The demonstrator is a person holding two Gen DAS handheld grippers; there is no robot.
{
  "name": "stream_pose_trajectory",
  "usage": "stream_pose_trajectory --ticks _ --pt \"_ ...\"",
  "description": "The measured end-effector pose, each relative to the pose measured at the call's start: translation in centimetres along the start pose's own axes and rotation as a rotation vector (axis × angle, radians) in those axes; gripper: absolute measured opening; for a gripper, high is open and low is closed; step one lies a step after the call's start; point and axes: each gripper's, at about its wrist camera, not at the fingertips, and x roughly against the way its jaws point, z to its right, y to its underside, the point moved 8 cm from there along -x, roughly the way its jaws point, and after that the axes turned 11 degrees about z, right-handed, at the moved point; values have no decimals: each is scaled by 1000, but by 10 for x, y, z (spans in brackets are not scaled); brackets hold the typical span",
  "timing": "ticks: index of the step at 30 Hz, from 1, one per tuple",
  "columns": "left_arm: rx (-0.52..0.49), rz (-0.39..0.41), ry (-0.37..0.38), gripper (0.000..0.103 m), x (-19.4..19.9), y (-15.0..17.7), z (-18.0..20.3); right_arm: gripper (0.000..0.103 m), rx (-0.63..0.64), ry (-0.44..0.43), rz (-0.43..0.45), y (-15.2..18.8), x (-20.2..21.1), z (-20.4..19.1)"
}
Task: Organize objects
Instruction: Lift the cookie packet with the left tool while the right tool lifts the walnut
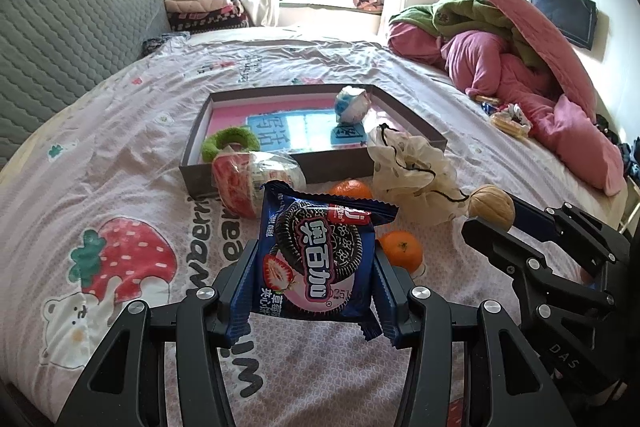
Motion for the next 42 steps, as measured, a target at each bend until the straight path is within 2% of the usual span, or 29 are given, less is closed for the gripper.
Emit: stream_pose_trajectory --ticks 17,29,42 --pt "-15 54 -44 53 27 -14 3 34 -6 4 63 -13 18 6" --pt "3 66 -75 53 29 -22 -7 34 -46 0 78 -18 24 11" --pt "27 84 -74 53 26 -32 -10 34 -59 13 115 -30 27 19"
